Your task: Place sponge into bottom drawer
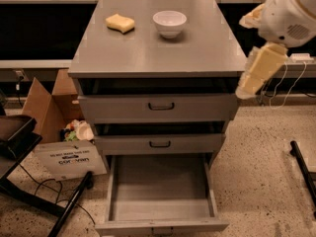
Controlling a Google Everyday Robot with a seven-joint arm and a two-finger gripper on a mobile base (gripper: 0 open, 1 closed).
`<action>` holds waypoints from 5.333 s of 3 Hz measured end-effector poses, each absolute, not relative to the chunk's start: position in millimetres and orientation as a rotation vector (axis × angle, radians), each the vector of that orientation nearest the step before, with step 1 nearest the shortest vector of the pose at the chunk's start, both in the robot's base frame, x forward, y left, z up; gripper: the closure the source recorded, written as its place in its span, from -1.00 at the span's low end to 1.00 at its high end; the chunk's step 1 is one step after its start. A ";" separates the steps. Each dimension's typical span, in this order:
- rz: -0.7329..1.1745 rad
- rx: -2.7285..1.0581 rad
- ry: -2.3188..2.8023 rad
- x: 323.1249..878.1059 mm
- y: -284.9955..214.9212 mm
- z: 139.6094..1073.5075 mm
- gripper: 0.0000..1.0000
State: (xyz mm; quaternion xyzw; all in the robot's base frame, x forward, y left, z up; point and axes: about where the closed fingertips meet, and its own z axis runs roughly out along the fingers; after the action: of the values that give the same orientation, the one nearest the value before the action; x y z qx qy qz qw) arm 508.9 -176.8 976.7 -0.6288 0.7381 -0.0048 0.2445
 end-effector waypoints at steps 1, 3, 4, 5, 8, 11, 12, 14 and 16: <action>0.045 -1.621 1.944 582.6 -150.6 981.1 -1.00; 0.054 -1.567 1.852 673.4 -97.6 1013.4 -1.00; 0.058 -1.572 1.849 673.3 -96.6 1009.3 -1.00; 0.046 -1.503 1.802 703.6 -88.9 1013.7 -1.00; 0.223 -1.332 1.592 834.4 -4.7 1005.1 -1.00; 0.326 -1.059 1.729 911.2 67.0 946.5 -1.00; 0.359 -1.028 1.774 917.0 81.3 928.4 -1.00; 0.483 -1.008 1.810 916.9 122.0 897.8 -1.00; 0.459 -0.928 1.796 934.2 106.0 897.8 -1.00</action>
Offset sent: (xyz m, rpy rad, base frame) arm 0.2358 0.1168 0.0457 0.2067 -0.1506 0.0140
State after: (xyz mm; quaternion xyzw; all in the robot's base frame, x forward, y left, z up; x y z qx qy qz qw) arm 934.2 106.0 897.8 -0.3853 0.7455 0.1908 0.5093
